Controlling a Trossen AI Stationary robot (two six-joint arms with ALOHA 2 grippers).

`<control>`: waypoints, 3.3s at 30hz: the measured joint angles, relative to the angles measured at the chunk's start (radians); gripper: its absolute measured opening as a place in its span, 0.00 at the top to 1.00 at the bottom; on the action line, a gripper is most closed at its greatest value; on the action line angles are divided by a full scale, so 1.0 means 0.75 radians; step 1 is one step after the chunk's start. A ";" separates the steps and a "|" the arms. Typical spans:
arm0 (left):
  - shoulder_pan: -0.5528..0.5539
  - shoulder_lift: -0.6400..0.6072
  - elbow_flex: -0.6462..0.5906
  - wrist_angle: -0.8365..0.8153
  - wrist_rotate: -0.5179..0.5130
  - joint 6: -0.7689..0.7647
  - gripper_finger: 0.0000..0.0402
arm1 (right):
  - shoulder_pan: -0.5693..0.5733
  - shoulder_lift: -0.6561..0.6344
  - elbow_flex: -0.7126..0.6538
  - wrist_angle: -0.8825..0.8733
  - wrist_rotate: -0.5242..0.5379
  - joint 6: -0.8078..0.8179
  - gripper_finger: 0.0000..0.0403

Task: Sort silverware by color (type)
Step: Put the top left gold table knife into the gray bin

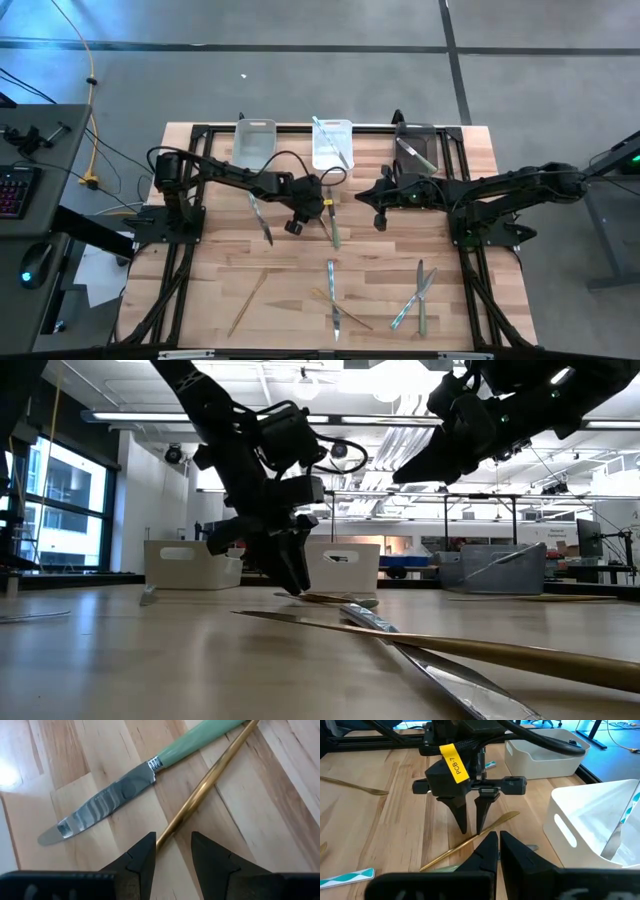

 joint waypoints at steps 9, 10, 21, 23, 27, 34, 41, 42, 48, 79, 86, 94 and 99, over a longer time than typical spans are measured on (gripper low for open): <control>-0.005 0.077 0.009 -0.055 0.030 0.000 0.73 | 0.000 0.000 0.000 0.000 0.000 0.000 1.00; -0.006 0.078 0.009 -0.058 0.030 0.000 0.74 | 0.000 0.000 0.000 0.001 -0.001 0.000 1.00; -0.039 0.070 0.045 -0.238 0.051 -0.020 0.97 | 0.000 0.000 0.000 0.001 -0.001 0.000 1.00; -0.051 0.070 0.055 -0.276 0.052 -0.029 0.98 | 0.000 0.000 0.000 0.000 -0.001 0.000 1.00; -0.067 0.074 0.094 -0.362 0.055 -0.055 0.98 | 0.000 0.000 0.000 0.000 -0.001 0.000 1.00; -0.079 0.034 0.138 -0.478 0.082 -0.161 0.99 | 0.000 0.000 0.000 0.000 -0.001 0.000 1.00; -0.079 -0.061 0.142 -0.554 0.094 -0.257 1.00 | 0.000 0.000 0.000 -0.001 -0.002 0.000 1.00; -0.079 -0.064 0.142 -0.560 0.095 -0.267 1.00 | 0.000 0.000 0.000 0.000 -0.002 0.000 1.00; -0.072 -0.070 0.143 -0.555 0.096 -0.326 0.99 | 0.000 0.000 0.000 -0.001 -0.003 0.000 1.00; -0.323 0.120 0.152 -0.098 -0.025 -0.287 0.69 | 0.000 0.000 0.000 -0.004 -0.002 0.000 1.00; -0.321 0.149 0.155 -0.145 -0.038 -0.236 0.79 | 0.000 0.000 0.000 -0.006 -0.002 0.000 1.00; -0.305 0.153 0.155 -0.178 -0.005 -0.174 0.98 | 0.000 0.000 0.000 -0.006 -0.002 0.000 1.00; -0.303 0.122 0.150 -0.176 -0.013 -0.193 0.99 | 0.000 0.000 0.000 -0.007 -0.002 0.000 1.00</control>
